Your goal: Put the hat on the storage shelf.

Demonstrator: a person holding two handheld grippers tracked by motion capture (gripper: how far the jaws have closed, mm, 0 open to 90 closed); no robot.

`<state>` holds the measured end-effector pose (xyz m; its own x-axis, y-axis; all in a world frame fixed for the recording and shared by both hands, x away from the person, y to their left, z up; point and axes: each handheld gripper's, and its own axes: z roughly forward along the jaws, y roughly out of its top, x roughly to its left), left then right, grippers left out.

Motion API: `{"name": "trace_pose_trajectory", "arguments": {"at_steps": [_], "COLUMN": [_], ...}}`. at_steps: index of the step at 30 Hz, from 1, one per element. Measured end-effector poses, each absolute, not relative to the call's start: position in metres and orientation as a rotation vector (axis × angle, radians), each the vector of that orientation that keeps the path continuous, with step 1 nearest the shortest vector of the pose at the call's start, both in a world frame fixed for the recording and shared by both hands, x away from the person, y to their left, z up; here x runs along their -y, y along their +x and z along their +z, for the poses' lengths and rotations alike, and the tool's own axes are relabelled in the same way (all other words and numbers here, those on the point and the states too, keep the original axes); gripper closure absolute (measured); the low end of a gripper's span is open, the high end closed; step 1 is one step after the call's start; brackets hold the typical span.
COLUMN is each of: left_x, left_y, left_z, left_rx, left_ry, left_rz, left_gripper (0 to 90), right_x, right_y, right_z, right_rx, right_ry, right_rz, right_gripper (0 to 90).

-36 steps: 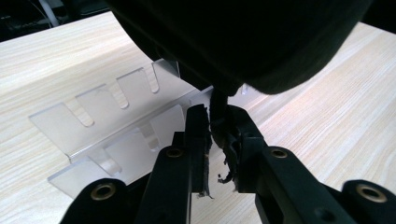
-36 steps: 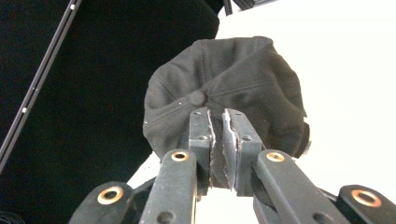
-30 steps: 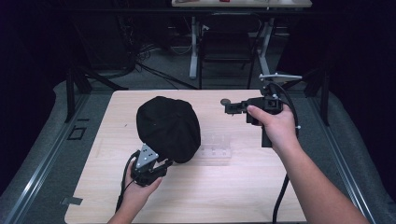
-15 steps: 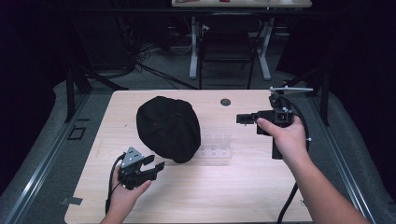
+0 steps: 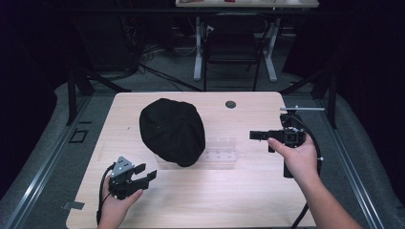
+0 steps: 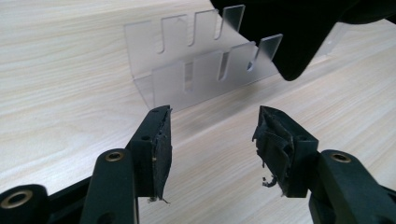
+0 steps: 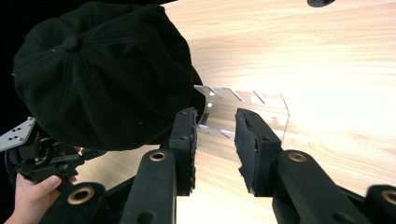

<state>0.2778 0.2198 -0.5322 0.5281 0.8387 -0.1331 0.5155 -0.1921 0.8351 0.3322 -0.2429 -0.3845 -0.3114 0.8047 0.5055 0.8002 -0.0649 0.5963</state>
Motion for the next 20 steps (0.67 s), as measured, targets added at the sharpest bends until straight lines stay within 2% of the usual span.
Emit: {"name": "trace_pose_trajectory", "arguments": {"at_steps": [20], "left_x": [-0.220], "left_y": [0.276], "left_z": [-0.546], "left_rx": [-1.109], "left_ry": [1.879], "left_rz": [0.439], "left_gripper": [47.5], "right_x": [0.240], "right_y": [0.310], "right_z": [-0.437], "right_rx": [-2.073], "right_ry": [1.741], "right_rz": [1.223], "right_gripper": [65.0]}}
